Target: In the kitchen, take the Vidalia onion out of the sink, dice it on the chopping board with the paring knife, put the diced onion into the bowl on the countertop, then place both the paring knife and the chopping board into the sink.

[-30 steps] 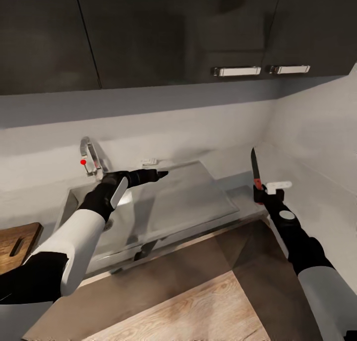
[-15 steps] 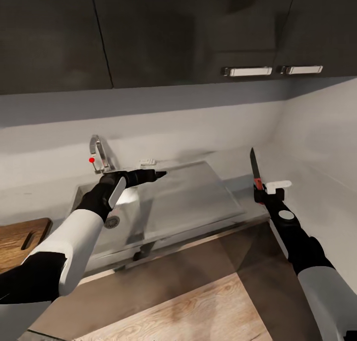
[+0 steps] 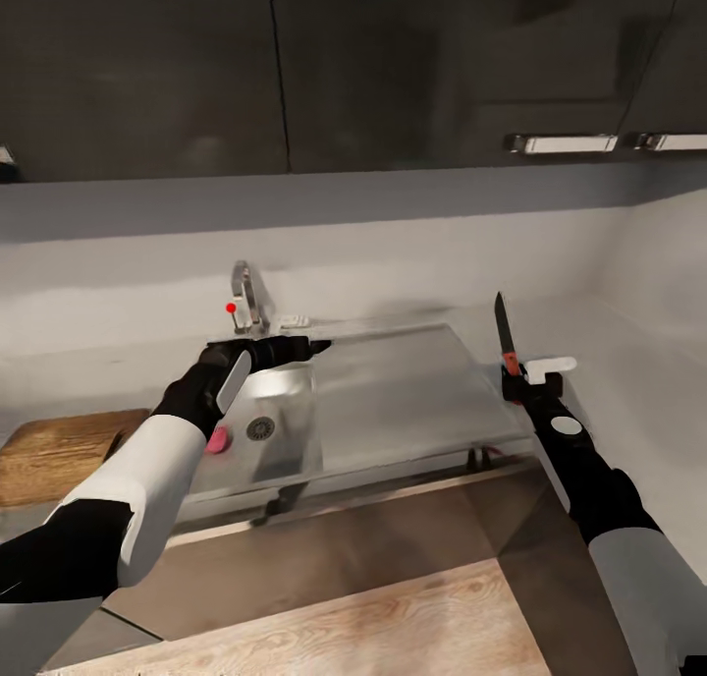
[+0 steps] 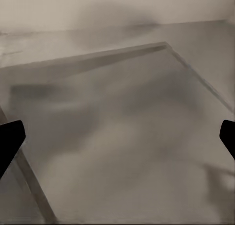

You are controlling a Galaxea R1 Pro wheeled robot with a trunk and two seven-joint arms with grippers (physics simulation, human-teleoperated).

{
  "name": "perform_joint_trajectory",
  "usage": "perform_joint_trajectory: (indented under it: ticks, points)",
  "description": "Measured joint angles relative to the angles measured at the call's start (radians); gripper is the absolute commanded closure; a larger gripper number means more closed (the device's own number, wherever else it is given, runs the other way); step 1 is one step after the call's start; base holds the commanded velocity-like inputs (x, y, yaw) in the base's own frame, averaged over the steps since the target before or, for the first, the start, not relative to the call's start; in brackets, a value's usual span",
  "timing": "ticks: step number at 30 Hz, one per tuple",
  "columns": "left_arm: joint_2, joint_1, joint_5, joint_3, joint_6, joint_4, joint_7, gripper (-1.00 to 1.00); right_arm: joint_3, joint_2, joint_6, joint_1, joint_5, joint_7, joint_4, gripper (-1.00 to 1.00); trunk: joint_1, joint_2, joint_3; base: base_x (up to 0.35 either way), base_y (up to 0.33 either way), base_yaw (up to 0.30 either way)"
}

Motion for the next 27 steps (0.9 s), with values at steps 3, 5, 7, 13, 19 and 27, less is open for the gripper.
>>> perform_joint_trajectory:
  ticks: [3, 5, 7, 13, 19, 27]
  points:
    - [0.0, 0.001, -0.001, 0.0, -0.007, -0.001, -0.002, -1.0, 0.0, 0.0, 0.0, 0.0, 0.0, 0.0, -0.001, 1.0, 0.0, 0.0, 0.0, 0.0, 0.0, 0.24]
    - [0.0, 0.01, -0.001, -0.001, -0.032, -0.002, -0.002, -1.0, 0.0, 0.0, 0.0, 0.0, 0.0, 0.0, -0.001, 1.0, 0.0, 0.0, 0.0, 0.0, 0.0, 0.234]
    - [0.0, 0.027, -0.001, -0.001, -0.096, -0.004, -0.001, -1.0, 0.0, 0.0, 0.001, 0.0, -0.001, 0.0, 0.0, 1.0, 0.0, 0.0, 0.0, 0.0, 0.0, 0.232]
    - [0.0, 0.093, -0.001, -0.001, -0.29, -0.01, 0.002, -1.0, 0.0, 0.0, 0.0, 0.0, -0.001, 0.001, 0.0, 1.0, 0.0, 0.0, 0.0, 0.0, 0.0, 0.228]
    - [0.0, 0.15, -0.001, -0.001, -0.315, -0.013, 0.003, -1.0, 0.0, 0.0, 0.0, 0.0, -0.001, 0.001, 0.0, 1.0, 0.0, 0.0, 0.0, 0.0, 0.0, 0.199]
    - [0.006, 0.27, -0.001, -0.002, -0.337, -0.187, 0.004, -1.0, 0.0, 0.0, 0.001, 0.0, -0.001, 0.001, -0.001, 1.0, 0.0, 0.0, 0.0, 0.0, 0.0, 0.189]
